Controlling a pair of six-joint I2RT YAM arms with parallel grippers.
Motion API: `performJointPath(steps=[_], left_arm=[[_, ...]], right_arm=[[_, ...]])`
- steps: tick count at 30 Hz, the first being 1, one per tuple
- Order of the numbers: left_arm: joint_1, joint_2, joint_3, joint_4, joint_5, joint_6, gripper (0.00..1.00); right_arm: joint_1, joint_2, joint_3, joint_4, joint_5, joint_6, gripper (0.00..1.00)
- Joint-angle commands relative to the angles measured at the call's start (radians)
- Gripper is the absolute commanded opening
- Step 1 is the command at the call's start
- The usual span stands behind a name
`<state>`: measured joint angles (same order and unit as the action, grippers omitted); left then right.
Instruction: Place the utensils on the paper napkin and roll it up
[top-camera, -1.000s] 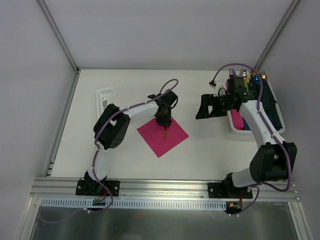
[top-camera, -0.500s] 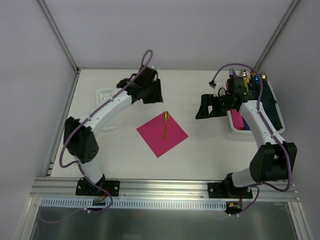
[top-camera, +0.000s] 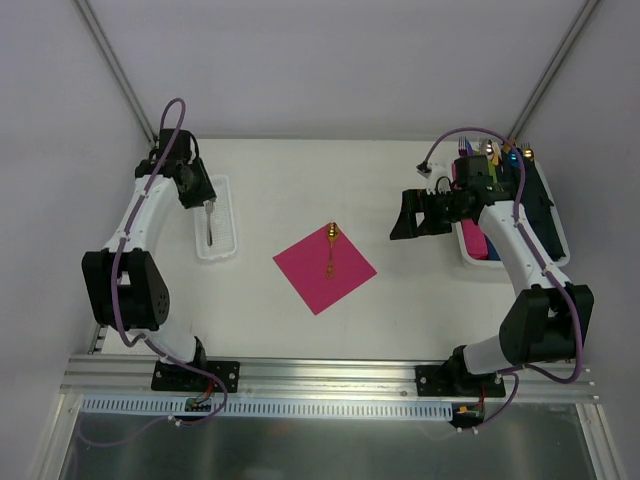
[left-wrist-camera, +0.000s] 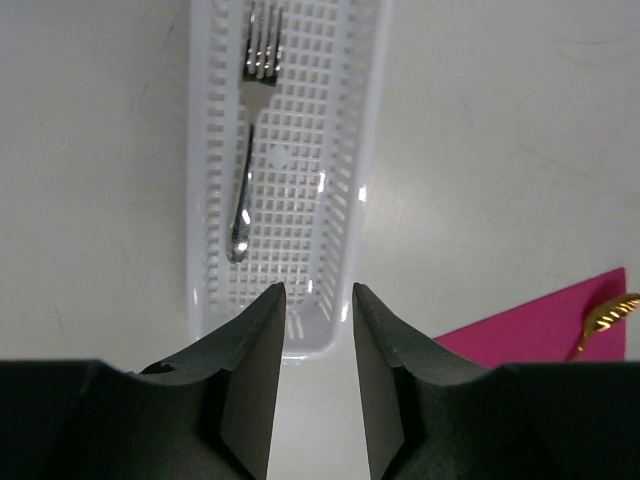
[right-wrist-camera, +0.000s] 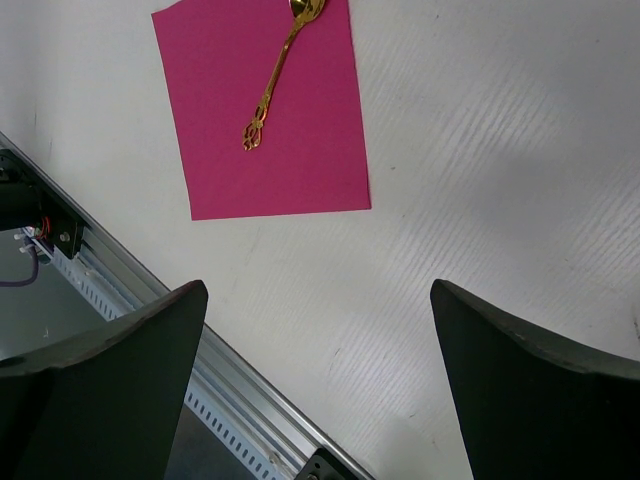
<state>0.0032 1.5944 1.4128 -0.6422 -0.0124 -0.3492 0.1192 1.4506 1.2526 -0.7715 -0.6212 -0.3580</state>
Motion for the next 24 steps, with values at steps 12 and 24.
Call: performJointPath(steps=[12,24], left_arm=[[0.049,0.317,0.166,-0.019,-0.103,0.107,0.3],[0.044,0.441,0.206,-0.016,-0.123,0.11,0.31]], right_arm=[[-0.007,-0.012,-0.019,-0.002,-0.029,-0.03,0.99],[-0.007,0.004,-0.021,-0.003,-0.034,-0.033,0.99]])
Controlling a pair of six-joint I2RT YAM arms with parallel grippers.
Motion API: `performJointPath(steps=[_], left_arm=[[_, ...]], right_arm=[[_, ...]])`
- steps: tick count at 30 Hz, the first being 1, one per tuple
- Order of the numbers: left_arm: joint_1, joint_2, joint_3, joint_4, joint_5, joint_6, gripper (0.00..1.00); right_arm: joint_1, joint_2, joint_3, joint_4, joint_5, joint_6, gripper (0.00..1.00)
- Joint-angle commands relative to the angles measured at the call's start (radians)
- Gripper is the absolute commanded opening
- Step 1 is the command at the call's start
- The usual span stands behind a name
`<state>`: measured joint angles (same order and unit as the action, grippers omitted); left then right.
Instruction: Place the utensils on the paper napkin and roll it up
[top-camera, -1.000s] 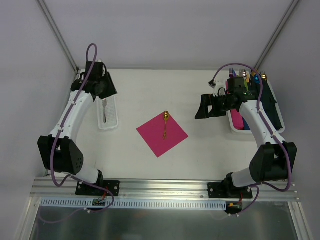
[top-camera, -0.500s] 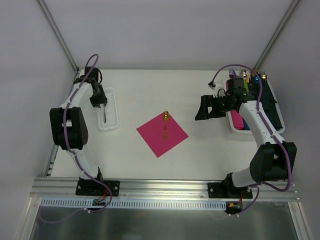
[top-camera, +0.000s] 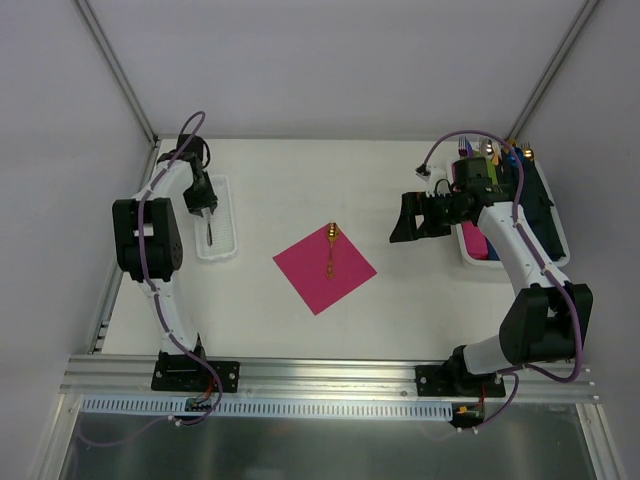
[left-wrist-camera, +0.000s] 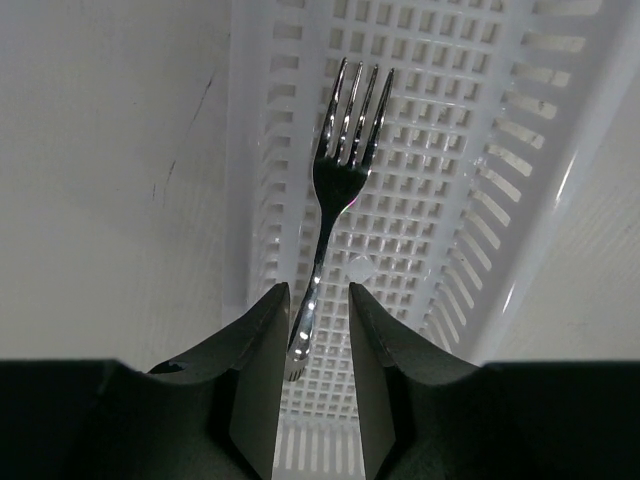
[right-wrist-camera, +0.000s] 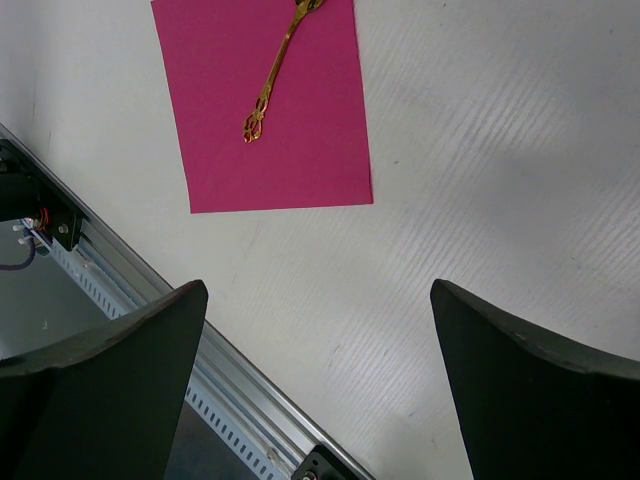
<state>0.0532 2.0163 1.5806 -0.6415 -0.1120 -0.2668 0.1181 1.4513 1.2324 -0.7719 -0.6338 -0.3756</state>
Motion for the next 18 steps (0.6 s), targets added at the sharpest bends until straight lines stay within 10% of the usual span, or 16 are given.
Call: performJointPath(steps=[1,18], left_arm=[[-0.009,0.024,0.038,-0.017,-0.031,0.026,0.31],[-0.03,0.061,0.007,-0.001,-0.022,-0.035,0.17]], right_arm=[[-0.006,0.004,-0.001,-0.003,-0.023,-0.016,0.99],[-0.006,0.009,0.001,-0.003,-0.03,-0.017,0.99]])
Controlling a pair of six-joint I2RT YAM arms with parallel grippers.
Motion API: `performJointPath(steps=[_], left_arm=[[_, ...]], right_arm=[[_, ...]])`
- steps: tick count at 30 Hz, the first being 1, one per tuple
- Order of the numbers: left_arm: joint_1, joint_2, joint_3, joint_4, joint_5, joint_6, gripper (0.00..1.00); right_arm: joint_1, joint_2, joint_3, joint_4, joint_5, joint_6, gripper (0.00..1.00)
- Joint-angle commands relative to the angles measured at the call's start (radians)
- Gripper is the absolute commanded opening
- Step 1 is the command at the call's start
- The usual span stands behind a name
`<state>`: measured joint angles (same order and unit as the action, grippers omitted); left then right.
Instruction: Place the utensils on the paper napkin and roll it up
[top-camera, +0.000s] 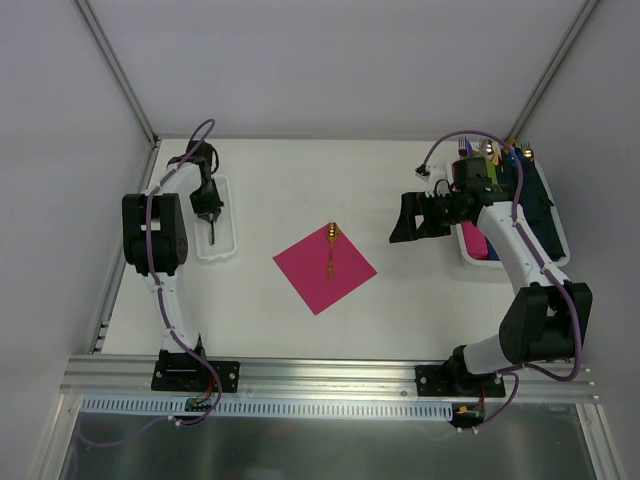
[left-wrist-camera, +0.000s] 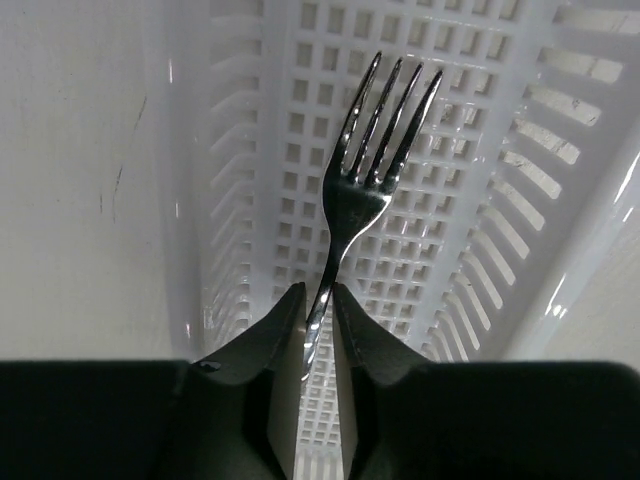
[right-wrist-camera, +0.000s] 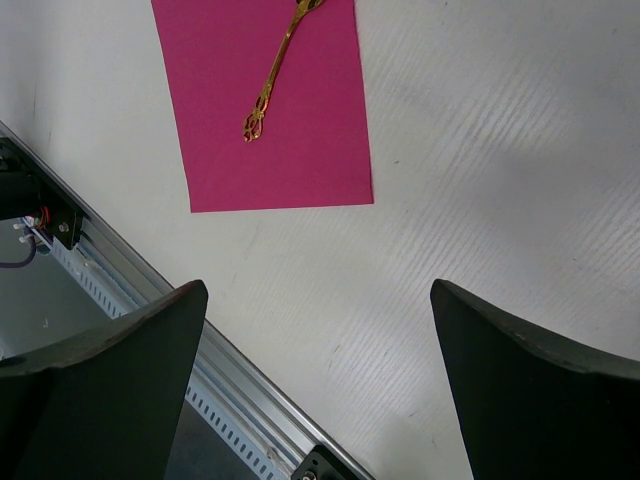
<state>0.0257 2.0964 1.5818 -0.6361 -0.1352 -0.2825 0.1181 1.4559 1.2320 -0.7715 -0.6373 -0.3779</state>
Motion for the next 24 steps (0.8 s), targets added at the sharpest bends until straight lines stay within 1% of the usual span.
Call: performJointPath(steps=[1,3,4,7,11,12,14,15,17,18,19,21,22,24], left_arm=[[-0.004,-0.03,0.0,-0.005,0.003,-0.023,0.15],[-0.004,-0.07,-0.006,-0.005,0.006,-0.026,0.12],[-0.006,-0.087,-0.012,-0.005,0.006,-0.029,0.07],[-0.01,-0.156,-0.028,-0.008,0.005,-0.037,0.0],[-0.021,-0.272,-0.037,-0.01,-0.017,-0.034,0.0],[-0.058,-0.326,-0.039,-0.01,-0.018,-0.03,0.0],[-0.088,-0.378,-0.04,-0.017,-0.006,-0.024,0.0],[-0.134,-0.419,-0.042,-0.017,0.029,-0.024,0.0],[-0.209,-0.441,-0.04,-0.031,0.037,-0.012,0.0],[-0.249,-0.44,-0.037,-0.037,0.04,-0.014,0.0],[-0.313,-0.438,-0.046,-0.037,0.061,-0.038,0.0],[-0.366,-0.412,-0.057,-0.034,0.115,-0.102,0.0],[-0.419,-0.397,-0.069,-0.028,0.132,-0.125,0.0],[-0.481,-0.353,-0.078,0.004,0.132,-0.171,0.0]], right_arm=[[-0.006,0.009,0.001,-0.005,-0.028,-0.015,0.99],[-0.006,0.011,0.0,-0.005,-0.038,-0.015,0.99],[-0.006,0.009,0.0,-0.005,-0.041,-0.015,0.99],[-0.006,0.014,0.0,-0.014,-0.059,-0.013,0.99],[-0.003,0.024,0.0,-0.051,-0.084,-0.03,0.99],[-0.001,0.027,-0.003,-0.058,-0.088,-0.036,0.99],[-0.001,0.034,-0.014,-0.075,-0.091,-0.049,0.99],[0.0,0.037,-0.02,-0.078,-0.093,-0.052,0.99],[0.0,0.04,-0.037,-0.08,-0.094,-0.056,0.99],[0.0,0.043,-0.042,-0.08,-0.094,-0.056,0.99],[0.0,0.047,-0.046,-0.078,-0.096,-0.055,0.99],[0.0,0.058,-0.049,-0.077,-0.105,-0.052,0.99],[0.0,0.061,-0.048,-0.078,-0.107,-0.052,0.99],[-0.001,0.061,-0.045,-0.077,-0.096,-0.061,0.99]])
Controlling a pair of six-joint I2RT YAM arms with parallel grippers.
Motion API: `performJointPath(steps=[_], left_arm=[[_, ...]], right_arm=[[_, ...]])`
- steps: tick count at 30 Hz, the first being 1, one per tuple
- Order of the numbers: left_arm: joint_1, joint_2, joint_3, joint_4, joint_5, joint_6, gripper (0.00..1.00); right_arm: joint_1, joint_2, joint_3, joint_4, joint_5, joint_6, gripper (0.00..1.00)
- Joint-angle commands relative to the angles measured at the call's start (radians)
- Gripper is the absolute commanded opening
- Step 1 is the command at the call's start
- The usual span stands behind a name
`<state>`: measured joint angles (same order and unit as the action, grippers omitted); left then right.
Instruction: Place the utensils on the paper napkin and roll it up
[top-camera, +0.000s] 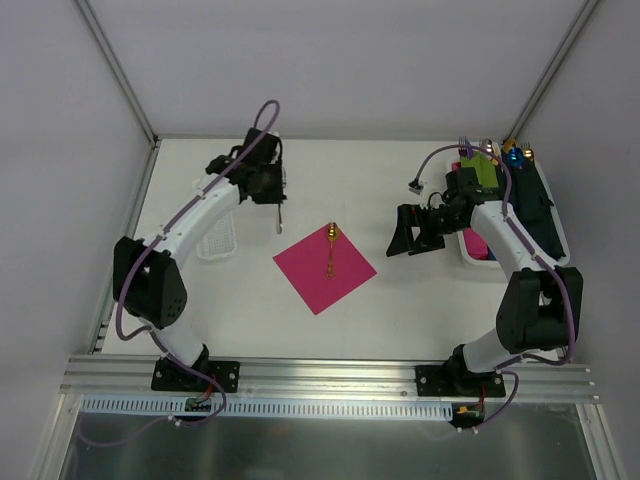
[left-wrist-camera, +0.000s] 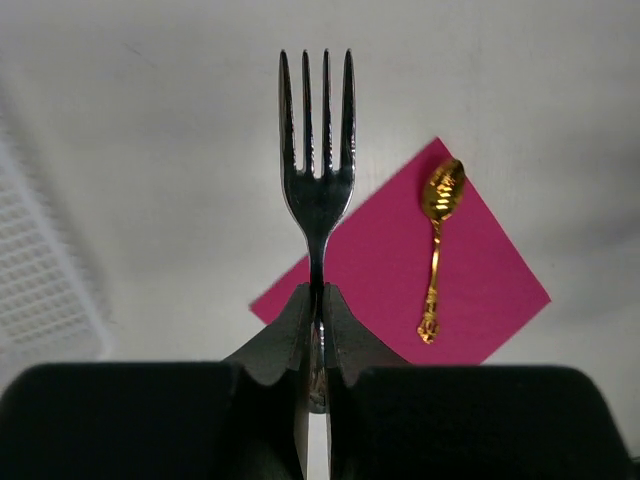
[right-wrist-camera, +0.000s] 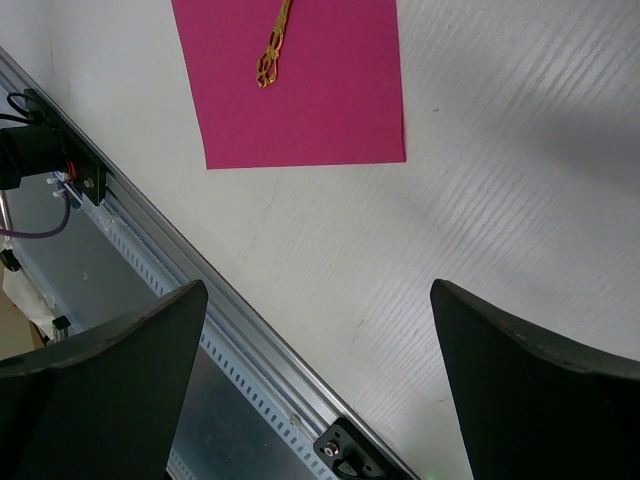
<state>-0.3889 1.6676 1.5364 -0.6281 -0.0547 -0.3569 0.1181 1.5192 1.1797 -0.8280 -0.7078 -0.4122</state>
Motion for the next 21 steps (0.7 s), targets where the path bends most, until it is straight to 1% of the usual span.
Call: performJointPath(steps=[1,2,4,5,8,12,21], left_arm=[[-0.096,0.093,-0.036,0.008,0.05,-0.109,0.0],[-0.147,0.113,-0.035,0.022,0.052,-0.122,0.0],[-0.186,0.181,-0.015,0.045,0.052,-0.143,0.0],[-0.214,0.201,-0.007,0.051,0.073,-0.151,0.0],[-0.246,0.27,0.024,0.067,0.084,-0.163,0.0],[-0.257,0.333,0.059,0.068,0.096,-0.171,0.0],[-0.266,0.363,0.048,0.082,0.098,-0.182,0.0]], right_arm=[[-0.001,-0.004,0.008,-0.02,-0.021,-0.028,0.99],[-0.001,-0.005,0.008,-0.019,-0.018,-0.031,0.99],[-0.001,-0.01,0.006,-0.019,-0.015,-0.034,0.99],[-0.001,-0.01,0.005,-0.019,-0.015,-0.034,0.99],[-0.001,-0.024,-0.003,-0.019,-0.012,-0.037,0.99],[-0.003,-0.028,-0.011,-0.019,-0.012,-0.042,0.99],[-0.003,-0.027,-0.008,-0.019,-0.015,-0.043,0.99]])
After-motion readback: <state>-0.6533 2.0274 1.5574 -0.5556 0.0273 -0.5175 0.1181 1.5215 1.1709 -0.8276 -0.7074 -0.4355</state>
